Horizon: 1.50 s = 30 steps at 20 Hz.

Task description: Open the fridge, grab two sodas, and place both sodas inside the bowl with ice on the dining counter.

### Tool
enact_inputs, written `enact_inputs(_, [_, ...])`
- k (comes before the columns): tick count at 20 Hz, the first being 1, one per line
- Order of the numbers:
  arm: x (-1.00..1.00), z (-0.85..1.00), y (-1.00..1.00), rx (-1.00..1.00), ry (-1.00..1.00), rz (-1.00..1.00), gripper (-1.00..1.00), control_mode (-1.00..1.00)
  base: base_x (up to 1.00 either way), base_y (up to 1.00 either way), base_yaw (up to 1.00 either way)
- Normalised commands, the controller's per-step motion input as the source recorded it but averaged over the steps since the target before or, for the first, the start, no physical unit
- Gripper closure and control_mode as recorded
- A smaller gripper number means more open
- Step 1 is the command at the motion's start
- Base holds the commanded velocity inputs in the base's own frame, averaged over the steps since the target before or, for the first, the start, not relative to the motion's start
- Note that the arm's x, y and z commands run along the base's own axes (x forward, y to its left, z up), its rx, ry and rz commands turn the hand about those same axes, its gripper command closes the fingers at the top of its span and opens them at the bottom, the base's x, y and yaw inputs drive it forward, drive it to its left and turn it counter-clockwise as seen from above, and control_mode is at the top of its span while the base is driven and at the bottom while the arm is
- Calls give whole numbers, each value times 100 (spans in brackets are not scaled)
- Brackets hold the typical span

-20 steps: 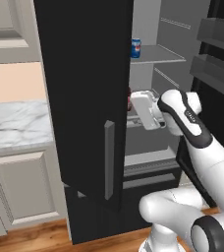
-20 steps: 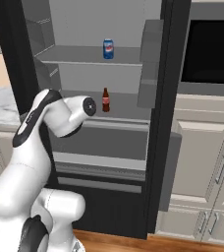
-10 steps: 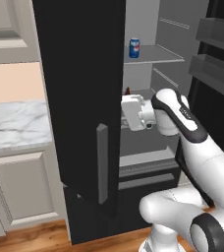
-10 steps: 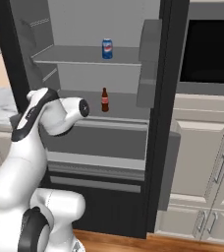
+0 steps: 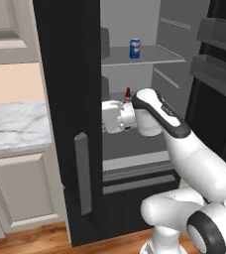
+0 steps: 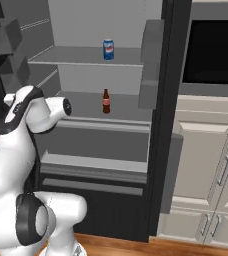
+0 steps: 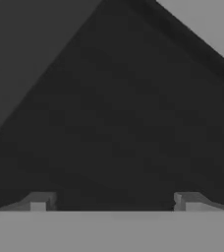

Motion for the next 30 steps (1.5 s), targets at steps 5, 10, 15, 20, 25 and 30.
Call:
enact_inputs(5, [-3, 0, 100, -4, 0, 11, -100, -100, 0, 0, 0])
enact_inputs(10, [0, -2, 92, -2, 0, 9, -100, -100, 0, 0, 0])
enact_inputs(15, [-2, -14, 55, -3, 5, 9, -100, -100, 0, 0, 0])
enact_inputs(20, [-71, 0, -22, -5, 0, -8, -100, -100, 0, 0, 0])
enact_inputs(25, [-90, 1, -42, -5, 2, -23, -100, -100, 0, 0, 0])
enact_inputs(30, [-67, 6, -31, -6, 12, -34, -100, -100, 0, 0, 0])
